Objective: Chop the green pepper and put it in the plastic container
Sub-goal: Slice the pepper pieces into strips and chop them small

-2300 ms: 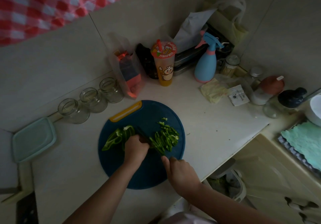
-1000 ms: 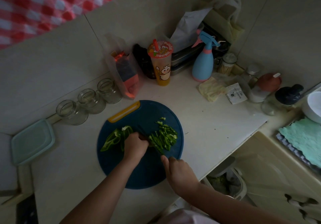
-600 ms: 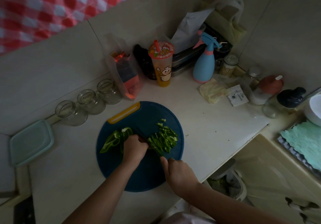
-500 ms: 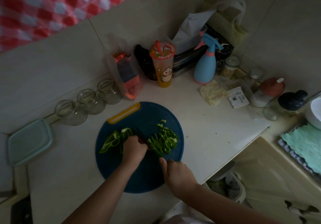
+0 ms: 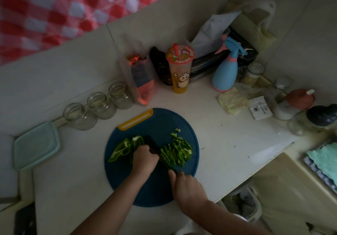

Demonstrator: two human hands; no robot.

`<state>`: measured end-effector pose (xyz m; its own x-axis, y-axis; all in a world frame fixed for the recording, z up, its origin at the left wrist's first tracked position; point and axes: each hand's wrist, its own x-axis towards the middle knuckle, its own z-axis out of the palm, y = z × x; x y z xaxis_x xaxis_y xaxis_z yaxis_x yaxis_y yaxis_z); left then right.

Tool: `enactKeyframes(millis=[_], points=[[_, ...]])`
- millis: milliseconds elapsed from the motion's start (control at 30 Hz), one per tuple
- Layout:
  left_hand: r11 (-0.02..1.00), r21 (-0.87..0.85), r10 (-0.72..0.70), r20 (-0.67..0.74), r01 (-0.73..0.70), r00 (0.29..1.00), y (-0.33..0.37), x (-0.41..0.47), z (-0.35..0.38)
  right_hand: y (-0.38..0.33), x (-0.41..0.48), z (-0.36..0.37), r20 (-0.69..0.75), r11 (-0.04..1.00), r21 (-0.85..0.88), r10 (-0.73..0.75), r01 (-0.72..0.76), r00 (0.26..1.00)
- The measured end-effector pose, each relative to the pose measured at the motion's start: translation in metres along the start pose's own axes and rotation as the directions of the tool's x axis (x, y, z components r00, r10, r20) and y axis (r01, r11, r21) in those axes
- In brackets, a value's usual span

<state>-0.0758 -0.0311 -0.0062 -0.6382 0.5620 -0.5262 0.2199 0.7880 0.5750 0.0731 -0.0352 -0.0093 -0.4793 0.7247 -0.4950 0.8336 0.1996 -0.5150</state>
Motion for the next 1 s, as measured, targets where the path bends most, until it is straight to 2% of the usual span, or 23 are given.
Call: enactKeyframes(millis=[133, 433, 567, 733, 1000], points=[[0.999, 0.014, 0.04, 0.006, -0.04, 0.999, 0.0, -0.002, 0.0, -0.005, 0.005, 0.002, 0.001, 0.999, 0.036, 0.037, -0.037, 0.999], [0.988, 0.033, 0.154, -0.002, -0.154, 0.988, -0.001, -0.017, 0.002, -0.032, 0.03, -0.011, 0.026, 0.963, 0.267, 0.038, -0.044, 0.999], [0.99, -0.046, 0.133, -0.031, -0.134, 0.991, -0.004, -0.017, 0.001, -0.023, 0.032, -0.018, 0.038, 0.926, 0.374, 0.047, -0.058, 0.998], [0.961, -0.275, -0.003, -0.038, -0.008, 0.999, -0.005, -0.019, 0.001, -0.002, 0.009, -0.025, 0.082, 0.929, 0.368, 0.002, -0.032, 0.997], [0.968, -0.248, -0.039, -0.023, 0.032, 0.999, -0.003, -0.017, -0.001, 0.002, -0.023, -0.023, 0.063, 0.96, 0.267, -0.103, 0.082, 0.993]])
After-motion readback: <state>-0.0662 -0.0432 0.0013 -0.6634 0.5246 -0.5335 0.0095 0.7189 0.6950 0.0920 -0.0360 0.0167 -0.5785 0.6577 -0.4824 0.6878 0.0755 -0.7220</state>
